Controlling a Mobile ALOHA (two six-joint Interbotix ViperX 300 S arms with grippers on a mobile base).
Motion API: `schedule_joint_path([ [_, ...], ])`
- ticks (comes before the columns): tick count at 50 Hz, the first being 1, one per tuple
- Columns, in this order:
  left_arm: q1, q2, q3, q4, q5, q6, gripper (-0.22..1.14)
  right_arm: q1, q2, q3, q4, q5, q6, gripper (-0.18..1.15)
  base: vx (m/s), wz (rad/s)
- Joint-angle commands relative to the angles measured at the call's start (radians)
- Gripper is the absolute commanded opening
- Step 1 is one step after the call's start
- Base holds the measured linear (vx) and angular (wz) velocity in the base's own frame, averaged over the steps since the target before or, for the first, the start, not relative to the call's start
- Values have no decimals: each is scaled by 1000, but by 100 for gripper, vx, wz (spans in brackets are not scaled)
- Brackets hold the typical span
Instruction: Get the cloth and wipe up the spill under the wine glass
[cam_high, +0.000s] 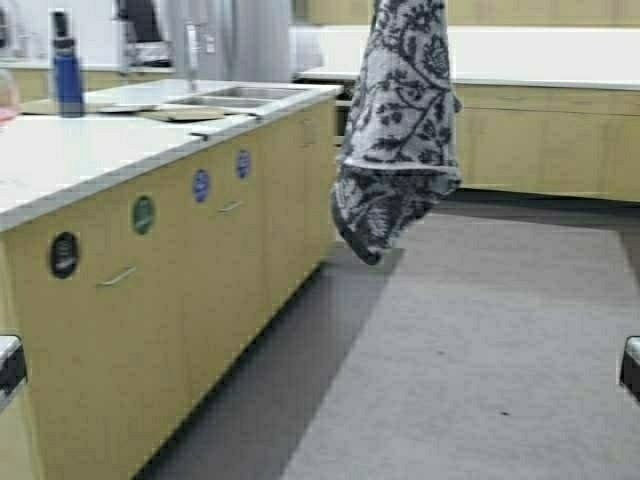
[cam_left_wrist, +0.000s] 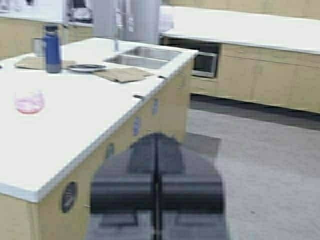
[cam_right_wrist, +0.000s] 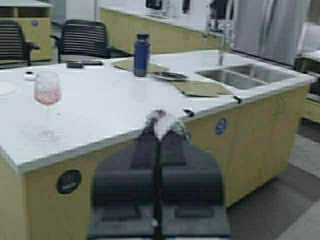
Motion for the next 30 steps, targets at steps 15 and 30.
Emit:
schedule_joint_path([
  [15, 2, 284, -74, 5, -104, 11, 2, -3, -17, -21, 3, -17, 5, 6, 12, 24],
  [30, 2, 385, -75, 5, -121, 11, 2, -3, -35, -15, 3, -17, 3, 6, 19, 16],
])
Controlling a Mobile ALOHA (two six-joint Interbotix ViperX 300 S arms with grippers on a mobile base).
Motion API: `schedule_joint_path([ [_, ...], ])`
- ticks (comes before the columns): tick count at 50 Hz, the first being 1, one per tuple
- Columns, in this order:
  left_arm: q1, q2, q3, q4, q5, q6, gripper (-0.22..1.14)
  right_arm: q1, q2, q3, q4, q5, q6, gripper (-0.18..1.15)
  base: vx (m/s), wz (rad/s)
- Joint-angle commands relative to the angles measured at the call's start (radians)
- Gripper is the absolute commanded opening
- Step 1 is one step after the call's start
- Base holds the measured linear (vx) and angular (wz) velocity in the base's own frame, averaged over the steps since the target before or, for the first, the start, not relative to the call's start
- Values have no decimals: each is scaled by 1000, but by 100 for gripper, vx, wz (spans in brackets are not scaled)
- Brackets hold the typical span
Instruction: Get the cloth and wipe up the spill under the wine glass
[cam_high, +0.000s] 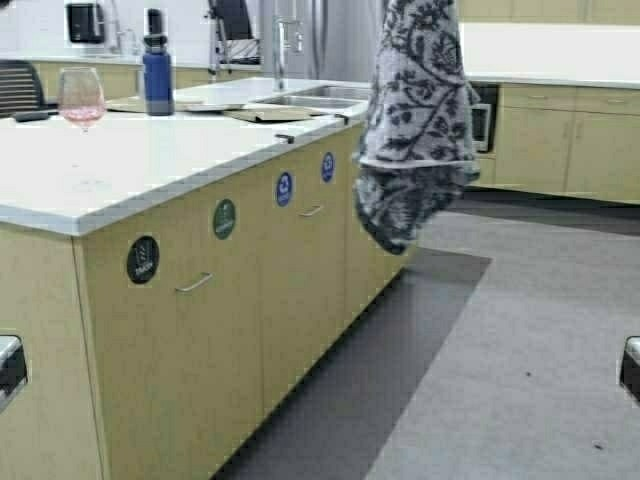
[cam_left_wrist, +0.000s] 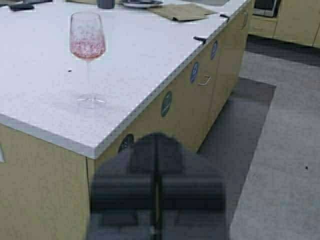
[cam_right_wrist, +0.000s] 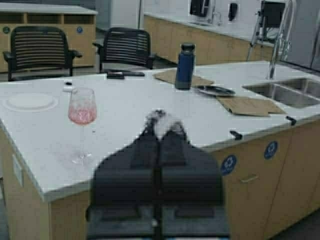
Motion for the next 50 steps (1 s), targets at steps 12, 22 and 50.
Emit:
schedule_joint_path([
  [12, 2, 117, -28, 3, -18, -9, 2, 0, -20, -14, 2, -31, 0, 6, 20, 14],
  [22, -23, 298, -97, 5, -115, -17, 2, 0, -20, -9, 2, -32, 2, 6, 20, 17],
  [50, -247, 876, -238, 11, -604, -20, 2, 2, -21, -9, 2, -52, -5, 6, 18, 22],
])
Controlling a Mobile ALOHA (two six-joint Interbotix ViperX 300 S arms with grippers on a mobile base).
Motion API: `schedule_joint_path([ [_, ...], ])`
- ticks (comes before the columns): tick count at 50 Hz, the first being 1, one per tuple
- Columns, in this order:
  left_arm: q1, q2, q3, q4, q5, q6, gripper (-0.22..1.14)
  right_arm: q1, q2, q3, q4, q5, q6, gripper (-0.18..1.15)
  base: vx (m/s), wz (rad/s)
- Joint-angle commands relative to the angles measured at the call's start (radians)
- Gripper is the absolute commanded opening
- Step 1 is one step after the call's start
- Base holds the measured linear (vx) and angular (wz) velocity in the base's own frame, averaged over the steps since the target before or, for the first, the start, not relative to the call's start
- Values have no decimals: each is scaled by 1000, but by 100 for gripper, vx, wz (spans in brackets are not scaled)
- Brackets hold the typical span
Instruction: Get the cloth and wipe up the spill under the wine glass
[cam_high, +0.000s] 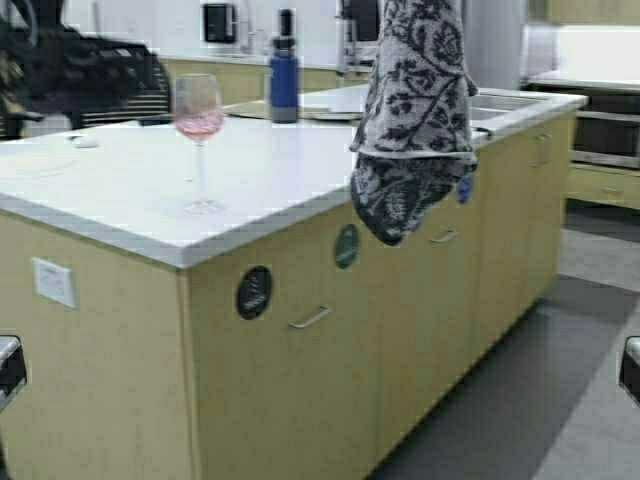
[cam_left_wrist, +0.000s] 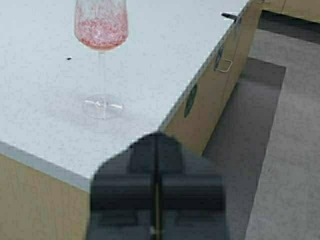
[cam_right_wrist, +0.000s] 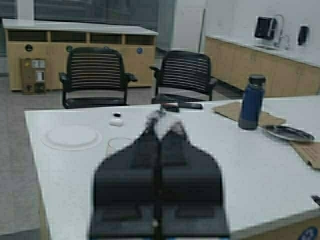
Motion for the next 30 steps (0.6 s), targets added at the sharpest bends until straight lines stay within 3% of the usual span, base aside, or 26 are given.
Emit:
schedule_joint_path([
  [1, -31, 101, -38, 3, -106, -2, 2, 0, -15, -14, 2, -21, -5, 6, 18, 21],
  [30, -55, 472, -230, 8, -262, 3, 3, -9, 20, 11, 2, -55, -6, 6, 17, 7],
])
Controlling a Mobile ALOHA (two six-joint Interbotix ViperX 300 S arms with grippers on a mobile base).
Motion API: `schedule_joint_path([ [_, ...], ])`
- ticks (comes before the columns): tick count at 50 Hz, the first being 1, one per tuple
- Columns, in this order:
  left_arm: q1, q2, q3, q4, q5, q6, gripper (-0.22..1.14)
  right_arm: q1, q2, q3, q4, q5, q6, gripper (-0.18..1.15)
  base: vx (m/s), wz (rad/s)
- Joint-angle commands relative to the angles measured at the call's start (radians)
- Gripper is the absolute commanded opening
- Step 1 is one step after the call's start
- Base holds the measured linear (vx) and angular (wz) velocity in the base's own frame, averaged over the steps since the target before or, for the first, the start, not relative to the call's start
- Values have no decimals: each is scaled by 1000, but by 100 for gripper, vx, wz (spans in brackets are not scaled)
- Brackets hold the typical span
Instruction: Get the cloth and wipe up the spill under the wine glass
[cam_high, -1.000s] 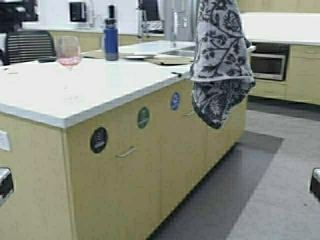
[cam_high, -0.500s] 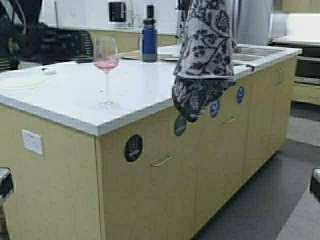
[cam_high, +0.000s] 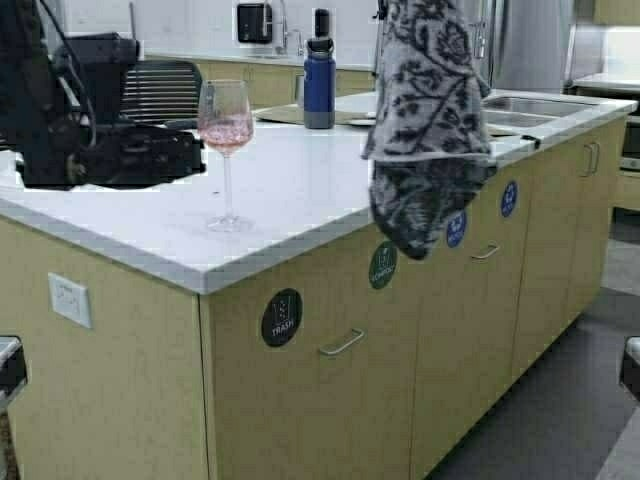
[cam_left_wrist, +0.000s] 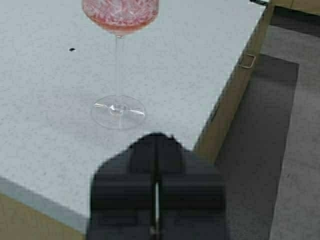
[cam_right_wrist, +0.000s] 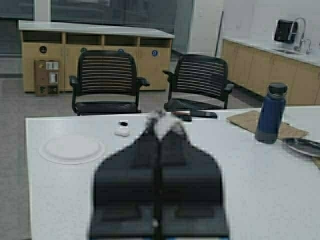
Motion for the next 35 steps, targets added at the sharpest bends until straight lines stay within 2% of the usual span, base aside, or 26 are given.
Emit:
schedule_joint_path([
  [1, -9, 52, -63, 25, -23, -8, 3, -3, -8, 11, 2, -40, -2, 6, 17, 1],
  [8, -14, 117, -92, 71, -97, -12, 3, -3, -6, 21, 2, -63, -2, 6, 16, 0],
  [14, -15, 150, -109, 58, -158, -12, 3, -3, -6, 20, 3, -64, 0, 6, 15, 1],
  [23, -17, 181, -129, 61, -158, -5, 6, -3, -6, 23, 3, -64, 2, 6, 15, 2],
  [28, -26, 201, -133, 69, -166, -6, 16, -3, -6, 23, 3, -66, 3, 6, 15, 4],
  [35, -31, 221, -146, 69, -169, -6, 43, -3, -6, 25, 3, -64, 2, 6, 13, 5],
])
